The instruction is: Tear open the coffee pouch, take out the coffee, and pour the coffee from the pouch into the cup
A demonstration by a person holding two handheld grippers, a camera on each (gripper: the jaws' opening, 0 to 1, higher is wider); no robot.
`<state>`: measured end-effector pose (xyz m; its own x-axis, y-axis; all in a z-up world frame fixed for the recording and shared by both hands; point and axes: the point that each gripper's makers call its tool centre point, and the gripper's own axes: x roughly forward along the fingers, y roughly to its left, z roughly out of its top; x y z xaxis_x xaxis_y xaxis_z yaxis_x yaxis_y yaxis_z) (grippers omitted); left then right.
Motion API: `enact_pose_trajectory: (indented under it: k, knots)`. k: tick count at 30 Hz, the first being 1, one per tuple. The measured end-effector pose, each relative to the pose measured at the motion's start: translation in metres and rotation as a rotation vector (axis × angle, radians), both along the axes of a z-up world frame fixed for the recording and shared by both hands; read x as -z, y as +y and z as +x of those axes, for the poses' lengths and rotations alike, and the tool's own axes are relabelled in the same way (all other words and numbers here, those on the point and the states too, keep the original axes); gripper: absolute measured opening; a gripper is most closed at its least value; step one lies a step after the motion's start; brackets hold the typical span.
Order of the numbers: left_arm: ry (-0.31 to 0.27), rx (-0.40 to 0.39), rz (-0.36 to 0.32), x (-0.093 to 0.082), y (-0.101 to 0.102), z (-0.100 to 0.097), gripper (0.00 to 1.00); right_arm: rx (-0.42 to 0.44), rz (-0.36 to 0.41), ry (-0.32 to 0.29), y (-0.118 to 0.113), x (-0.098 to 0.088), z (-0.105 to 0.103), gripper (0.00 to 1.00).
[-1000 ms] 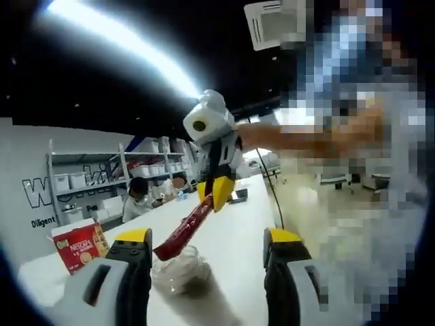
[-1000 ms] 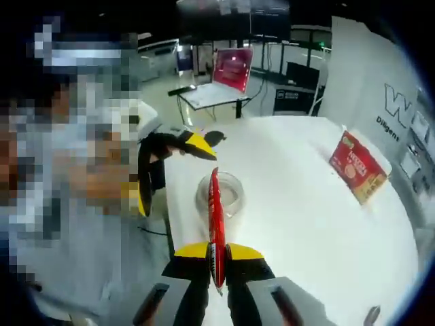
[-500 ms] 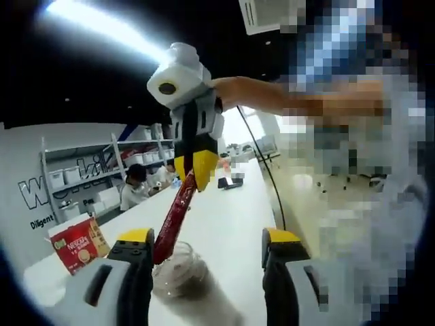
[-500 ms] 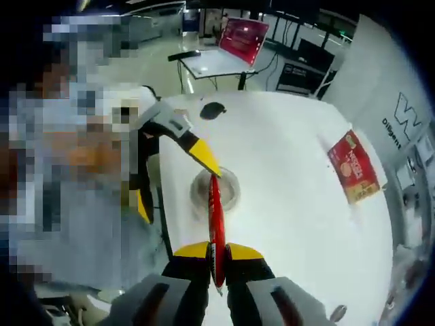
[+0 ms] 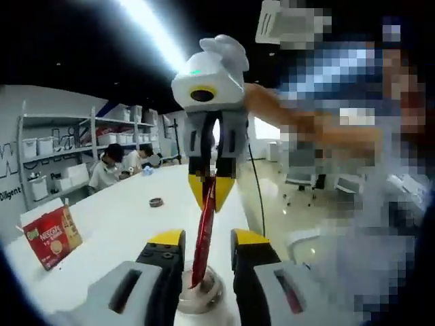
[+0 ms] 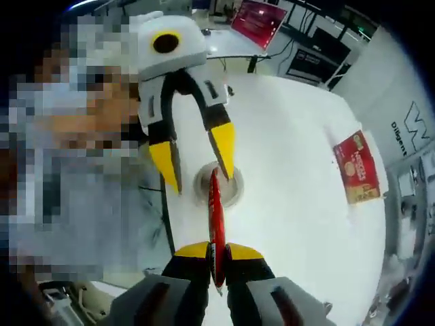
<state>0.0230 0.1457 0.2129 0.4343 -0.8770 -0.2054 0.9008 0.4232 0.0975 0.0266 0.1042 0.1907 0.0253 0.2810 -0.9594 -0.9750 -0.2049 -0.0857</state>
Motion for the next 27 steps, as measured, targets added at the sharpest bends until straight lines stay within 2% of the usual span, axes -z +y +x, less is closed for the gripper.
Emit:
enact_pose_trajectory:
  k: [4, 5, 10, 14, 20, 24, 27]
  knots:
    - [0.029, 0.030, 0.042, 0.003, -0.008, 0.011, 0.26, -0.011, -0.017, -0.008, -0.001, -0.001, -0.001, 0.09]
    - [0.058, 0.036, 0.070, 0.008, -0.009, 0.011, 0.24, -0.011, -0.019, -0.010, -0.001, -0.002, -0.001, 0.09]
    - [0.074, 0.050, 0.127, 0.019, -0.017, 0.014, 0.22, -0.013, -0.024, -0.009, -0.003, -0.005, -0.001, 0.09]
    - [0.070, 0.059, 0.166, 0.028, -0.025, 0.006, 0.17, -0.017, -0.032, -0.015, -0.003, -0.006, 0.000, 0.09]
    - [0.037, 0.059, 0.183, 0.030, -0.031, 0.008, 0.15, -0.022, -0.041, -0.015, -0.001, -0.007, 0.001, 0.09]
    - [0.003, 0.078, 0.195, 0.030, -0.029, 0.009, 0.12, -0.036, -0.056, -0.020, 0.001, -0.007, 0.001, 0.09]
    - [-0.002, 0.080, 0.192, 0.029, -0.028, 0.012, 0.11, -0.039, -0.069, -0.017, 0.004, -0.008, 0.004, 0.09]
